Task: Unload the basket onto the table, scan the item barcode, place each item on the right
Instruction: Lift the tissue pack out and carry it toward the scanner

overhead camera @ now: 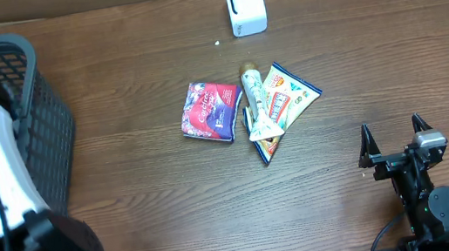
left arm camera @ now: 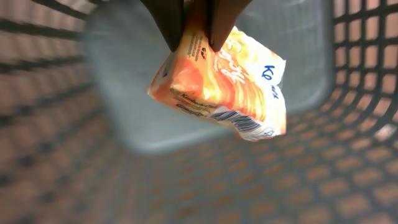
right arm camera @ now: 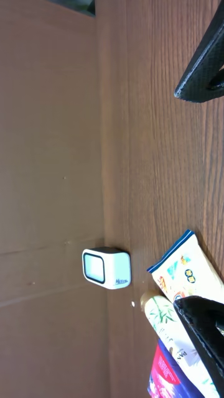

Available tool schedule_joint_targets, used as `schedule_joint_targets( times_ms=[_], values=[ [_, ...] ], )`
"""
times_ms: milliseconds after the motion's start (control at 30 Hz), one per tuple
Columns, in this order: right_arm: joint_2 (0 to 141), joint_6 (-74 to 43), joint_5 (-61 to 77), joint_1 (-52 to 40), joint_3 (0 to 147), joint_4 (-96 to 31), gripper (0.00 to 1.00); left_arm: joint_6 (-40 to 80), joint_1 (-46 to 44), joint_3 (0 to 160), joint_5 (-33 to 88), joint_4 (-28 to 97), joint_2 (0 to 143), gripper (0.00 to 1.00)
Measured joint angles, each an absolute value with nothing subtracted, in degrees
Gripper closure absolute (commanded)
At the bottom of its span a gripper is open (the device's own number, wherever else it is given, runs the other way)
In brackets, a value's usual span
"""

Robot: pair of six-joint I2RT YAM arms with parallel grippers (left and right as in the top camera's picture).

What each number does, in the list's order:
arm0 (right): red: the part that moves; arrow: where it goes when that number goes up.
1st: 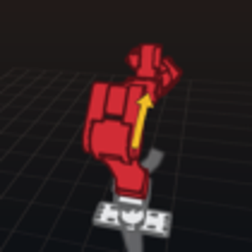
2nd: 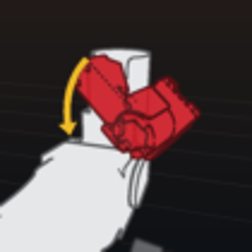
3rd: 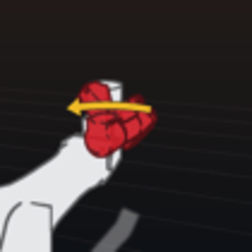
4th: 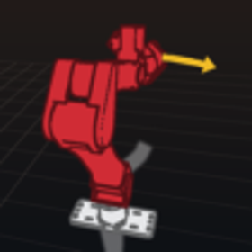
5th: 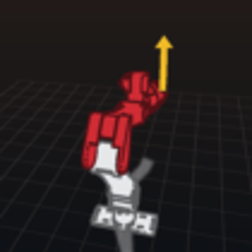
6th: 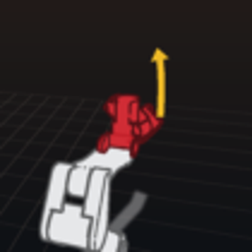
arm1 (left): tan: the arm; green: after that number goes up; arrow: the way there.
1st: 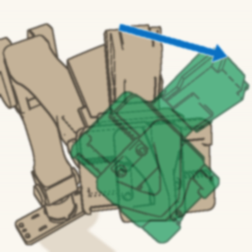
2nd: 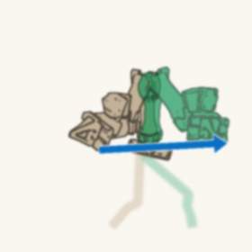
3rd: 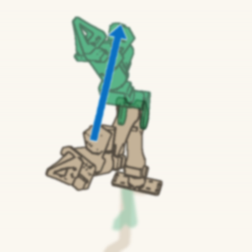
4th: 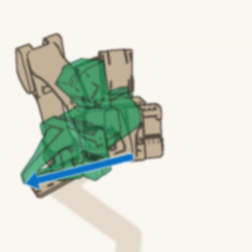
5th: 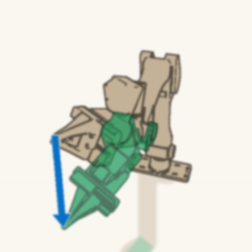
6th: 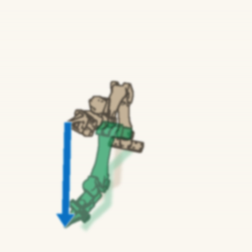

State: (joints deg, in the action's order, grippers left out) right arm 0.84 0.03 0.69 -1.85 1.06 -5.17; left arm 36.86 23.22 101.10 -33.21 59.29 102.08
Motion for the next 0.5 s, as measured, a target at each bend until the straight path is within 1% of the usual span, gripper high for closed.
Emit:
schedule_joint_targets(
  times_ms=[133,267,367,500],
  values=[
    [0.84,-0.01,0.67,-1.85,1.06,-5.15,0.0,34.46,15.35,101.16,-33.15,56.25,94.28,0.96],
    [0.84,0.01,0.67,-1.85,1.06,-5.13,0.0,32.49,6.76,101.27,-31.2,55.79,88.53,0.96],
    [0.84,0.03,0.67,-1.87,1.06,-5.15,0.0,30.63,-0.91,101.6,-26.59,55.02,86.02,0.96],
    [0.84,0.01,0.67,-1.87,1.06,-5.17,0.0,29.3,-10.79,101.73,-17.76,54.46,86.43,0.96]
  ],
)
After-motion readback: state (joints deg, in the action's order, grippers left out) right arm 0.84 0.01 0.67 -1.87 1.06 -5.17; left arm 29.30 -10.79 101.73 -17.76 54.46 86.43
